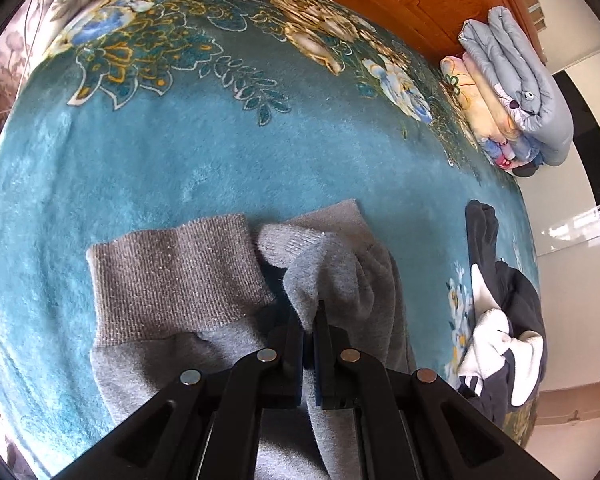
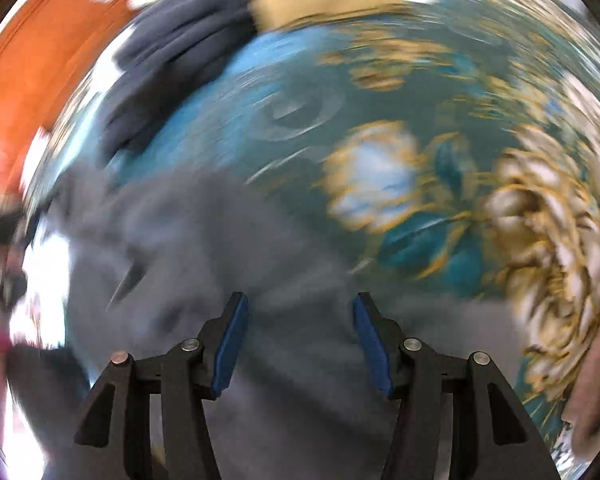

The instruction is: Fold clothes

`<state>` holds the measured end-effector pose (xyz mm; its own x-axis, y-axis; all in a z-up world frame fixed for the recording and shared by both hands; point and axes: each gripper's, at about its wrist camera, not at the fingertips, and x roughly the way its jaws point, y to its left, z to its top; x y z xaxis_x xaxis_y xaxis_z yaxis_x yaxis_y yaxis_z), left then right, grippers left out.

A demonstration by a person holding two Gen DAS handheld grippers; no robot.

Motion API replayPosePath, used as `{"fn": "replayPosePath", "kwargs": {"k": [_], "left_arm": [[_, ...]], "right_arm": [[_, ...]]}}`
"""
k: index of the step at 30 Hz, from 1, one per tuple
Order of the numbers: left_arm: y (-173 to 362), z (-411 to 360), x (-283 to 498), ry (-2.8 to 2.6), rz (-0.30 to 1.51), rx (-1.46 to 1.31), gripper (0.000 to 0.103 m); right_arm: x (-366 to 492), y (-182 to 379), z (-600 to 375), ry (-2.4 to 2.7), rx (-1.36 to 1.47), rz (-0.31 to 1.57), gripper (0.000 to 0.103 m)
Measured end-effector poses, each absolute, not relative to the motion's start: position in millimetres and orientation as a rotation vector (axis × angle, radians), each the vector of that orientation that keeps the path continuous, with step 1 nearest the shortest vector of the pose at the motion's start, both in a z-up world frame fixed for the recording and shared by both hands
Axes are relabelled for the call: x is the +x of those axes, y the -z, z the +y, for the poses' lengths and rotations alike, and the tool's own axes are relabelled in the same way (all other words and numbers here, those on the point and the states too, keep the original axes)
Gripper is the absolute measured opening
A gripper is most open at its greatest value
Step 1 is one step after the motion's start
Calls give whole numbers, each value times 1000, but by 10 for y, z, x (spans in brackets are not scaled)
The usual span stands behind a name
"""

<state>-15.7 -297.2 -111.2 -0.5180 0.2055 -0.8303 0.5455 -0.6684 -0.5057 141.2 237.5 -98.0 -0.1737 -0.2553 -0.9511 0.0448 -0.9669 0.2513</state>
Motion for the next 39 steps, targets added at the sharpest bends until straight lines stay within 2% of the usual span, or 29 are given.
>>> {"fn": "replayPosePath", "kwargs": {"k": [3, 6, 12, 17, 21, 24, 32, 34, 36, 39], "left_arm": [[1103, -2987, -137, 2284, 1160, 1410, 4], [1094, -2987, -120, 2281, 1156, 1413, 4], [1092, -2990, -107, 2278, 1162, 1411, 4], [1102, -2996, -96, 2270, 1180, 1410, 4], [1135, -3023, -85, 2253, 1213, 1408, 4], [1158, -3046, -86, 2243, 1240, 1407, 4], [1189, -3058, -137, 2251, 1259, 1419, 4], [1184, -3058, -136, 2254, 1261, 1416, 4], [1152, -3042, -137, 2272, 1244, 1405, 4], [970, -2986, -132, 2376, 1212, 1332, 4]], "right_arm": [[1670, 990, 2089, 2147, 1886, -84, 56], [1791, 977, 1987, 2097, 1886, 0, 56], [1440, 646, 2247, 2226, 1774, -154, 56], [561, 488, 2064, 2278, 1630, -207, 56], [-69, 812, 1574, 2113, 1705, -111, 56], [-196, 1098, 1253, 1999, 1781, 5, 56], [127, 1417, 808, 1819, 1821, 231, 56], [195, 1410, 765, 1842, 1812, 270, 50], [236, 1381, 724, 1887, 1803, 310, 10], [315, 1247, 675, 1949, 1754, 334, 7]]}}
